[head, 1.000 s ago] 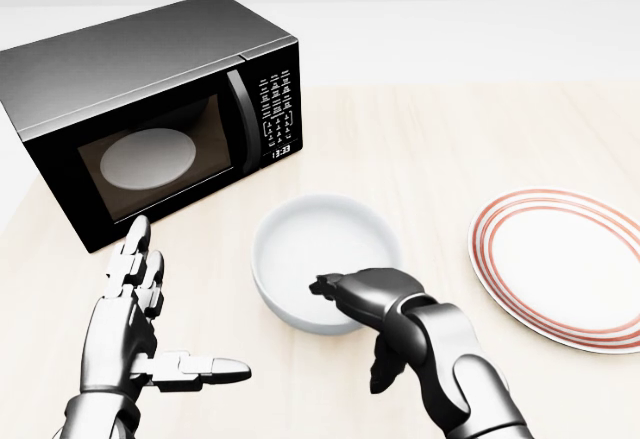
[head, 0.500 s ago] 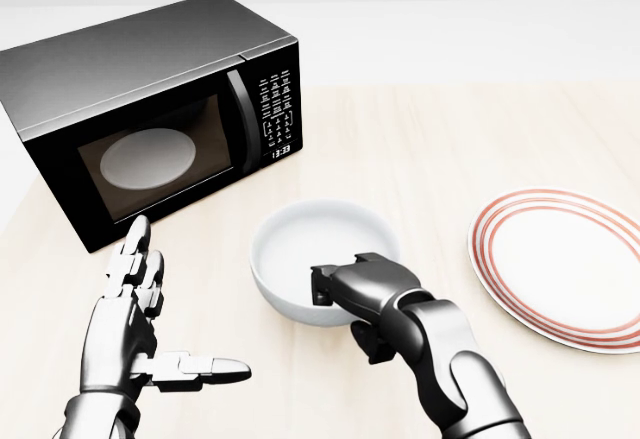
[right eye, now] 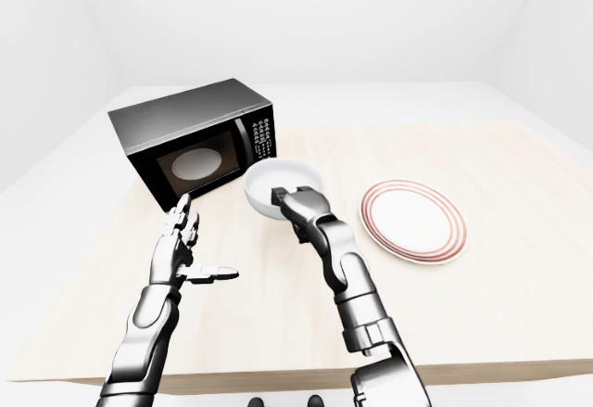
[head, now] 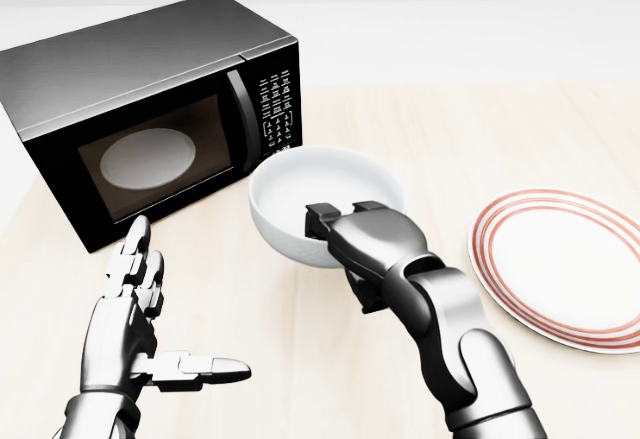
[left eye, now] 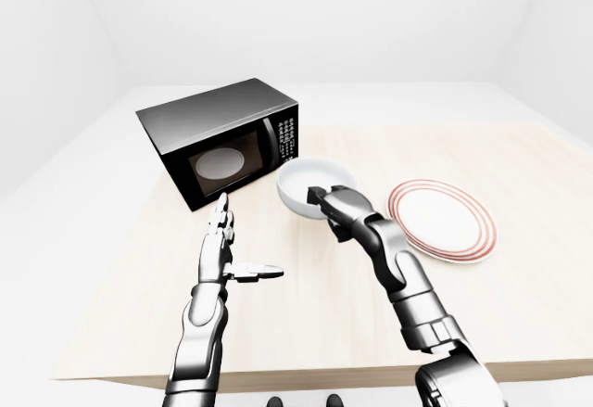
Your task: Pick up the white bowl and put it on the plate.
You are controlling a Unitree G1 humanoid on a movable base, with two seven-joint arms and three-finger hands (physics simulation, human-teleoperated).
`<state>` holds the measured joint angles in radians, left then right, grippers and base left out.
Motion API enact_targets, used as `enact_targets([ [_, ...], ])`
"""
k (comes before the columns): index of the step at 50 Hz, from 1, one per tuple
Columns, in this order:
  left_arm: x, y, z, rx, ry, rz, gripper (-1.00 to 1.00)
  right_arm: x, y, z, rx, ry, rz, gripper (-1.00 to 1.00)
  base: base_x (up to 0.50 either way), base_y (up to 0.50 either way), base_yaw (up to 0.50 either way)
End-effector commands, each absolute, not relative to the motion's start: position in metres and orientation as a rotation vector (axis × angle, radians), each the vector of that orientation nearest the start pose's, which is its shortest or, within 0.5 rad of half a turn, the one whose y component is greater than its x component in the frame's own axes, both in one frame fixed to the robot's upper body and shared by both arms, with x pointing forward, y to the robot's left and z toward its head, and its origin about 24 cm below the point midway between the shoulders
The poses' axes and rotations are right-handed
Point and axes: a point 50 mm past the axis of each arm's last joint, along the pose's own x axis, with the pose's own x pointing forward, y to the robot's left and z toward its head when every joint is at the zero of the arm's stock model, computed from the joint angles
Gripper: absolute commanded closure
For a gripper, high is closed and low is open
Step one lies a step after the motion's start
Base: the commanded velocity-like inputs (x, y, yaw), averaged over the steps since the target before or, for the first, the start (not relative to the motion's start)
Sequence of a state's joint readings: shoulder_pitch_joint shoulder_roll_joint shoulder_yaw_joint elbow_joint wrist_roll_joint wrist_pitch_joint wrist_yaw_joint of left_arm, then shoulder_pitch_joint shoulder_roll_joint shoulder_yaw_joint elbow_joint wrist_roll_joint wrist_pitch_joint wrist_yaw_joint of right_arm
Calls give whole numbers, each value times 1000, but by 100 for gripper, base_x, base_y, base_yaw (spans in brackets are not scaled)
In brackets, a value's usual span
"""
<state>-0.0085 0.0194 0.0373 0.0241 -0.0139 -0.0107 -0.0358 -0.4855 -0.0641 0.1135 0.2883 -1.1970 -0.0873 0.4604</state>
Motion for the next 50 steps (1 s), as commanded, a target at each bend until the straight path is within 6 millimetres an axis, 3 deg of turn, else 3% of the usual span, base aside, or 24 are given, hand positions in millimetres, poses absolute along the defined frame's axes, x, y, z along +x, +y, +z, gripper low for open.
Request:
enact_targets([
  [1,255,159,39,7,3,-2,-100,330,-87,109,-1395,-143,443,100,0,0,0],
  [12,254,159,40,7,2,-3,-100,331,-90,122,-1478,-218,331,100,0,0,0],
  [35,255,160,39,4,7,2,-100,338,-107,139,-1488,-222,269,100,0,0,0],
  [50,256,160,39,3,8,3,-100,350,-140,149,-1521,-187,168,100,0,0,0],
])
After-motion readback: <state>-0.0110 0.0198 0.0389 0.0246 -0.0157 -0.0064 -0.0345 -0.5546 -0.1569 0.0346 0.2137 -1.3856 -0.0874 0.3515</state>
